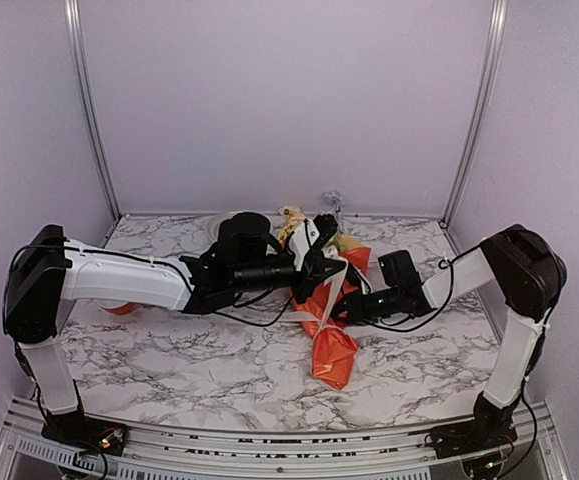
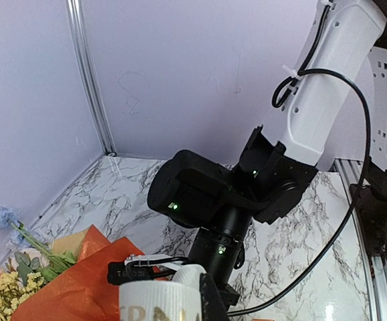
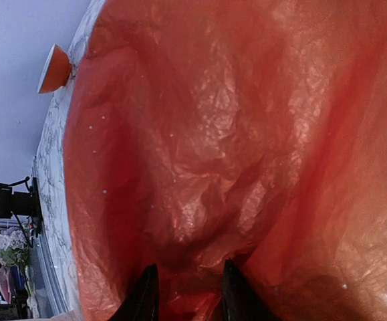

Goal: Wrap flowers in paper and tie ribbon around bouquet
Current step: Tie the ribbon around the folded bouquet.

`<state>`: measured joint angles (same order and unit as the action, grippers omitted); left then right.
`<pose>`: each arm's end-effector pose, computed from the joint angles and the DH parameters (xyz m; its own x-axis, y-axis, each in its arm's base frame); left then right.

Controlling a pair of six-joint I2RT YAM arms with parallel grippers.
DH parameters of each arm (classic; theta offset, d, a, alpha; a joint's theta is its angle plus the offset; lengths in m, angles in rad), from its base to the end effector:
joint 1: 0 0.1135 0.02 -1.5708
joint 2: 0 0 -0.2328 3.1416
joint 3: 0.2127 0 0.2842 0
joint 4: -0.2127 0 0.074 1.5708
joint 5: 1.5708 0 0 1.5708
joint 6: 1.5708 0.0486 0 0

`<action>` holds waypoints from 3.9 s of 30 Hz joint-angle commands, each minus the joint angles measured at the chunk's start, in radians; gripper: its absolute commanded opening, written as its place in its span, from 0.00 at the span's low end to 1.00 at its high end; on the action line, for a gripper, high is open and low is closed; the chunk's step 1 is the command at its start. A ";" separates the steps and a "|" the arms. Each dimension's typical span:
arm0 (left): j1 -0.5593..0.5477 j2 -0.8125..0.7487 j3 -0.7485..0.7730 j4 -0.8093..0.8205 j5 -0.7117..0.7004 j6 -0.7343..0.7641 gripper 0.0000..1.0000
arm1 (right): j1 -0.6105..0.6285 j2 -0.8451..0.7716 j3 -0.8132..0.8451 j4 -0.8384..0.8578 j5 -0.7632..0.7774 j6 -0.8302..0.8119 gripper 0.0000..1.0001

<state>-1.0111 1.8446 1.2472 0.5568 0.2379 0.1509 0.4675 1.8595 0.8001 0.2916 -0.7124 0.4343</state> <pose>0.2385 -0.4023 0.2261 0.1213 0.0816 -0.9893 0.9410 0.3077 0.1407 0.3019 0.1880 0.0468 -0.8826 -0.0888 -0.4616 -0.4293 0.5523 0.7146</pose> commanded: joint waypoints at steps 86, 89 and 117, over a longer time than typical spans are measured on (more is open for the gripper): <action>0.089 0.181 -0.072 -0.471 -0.161 0.356 0.54 | 0.028 -0.293 -0.060 0.285 -0.113 -0.020 0.00; 0.088 0.201 -0.054 -0.468 -0.158 0.347 0.48 | 0.028 -0.289 -0.057 0.284 -0.116 -0.018 0.00; 0.127 0.049 -0.257 -0.715 -0.543 -0.031 0.00 | -0.431 -0.237 -0.375 0.168 0.200 0.172 0.00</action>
<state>-0.9218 1.9015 1.0229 0.0353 -0.2161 0.2016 0.1051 1.5730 0.4351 0.4896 -0.5571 0.6033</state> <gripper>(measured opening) 0.004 0.006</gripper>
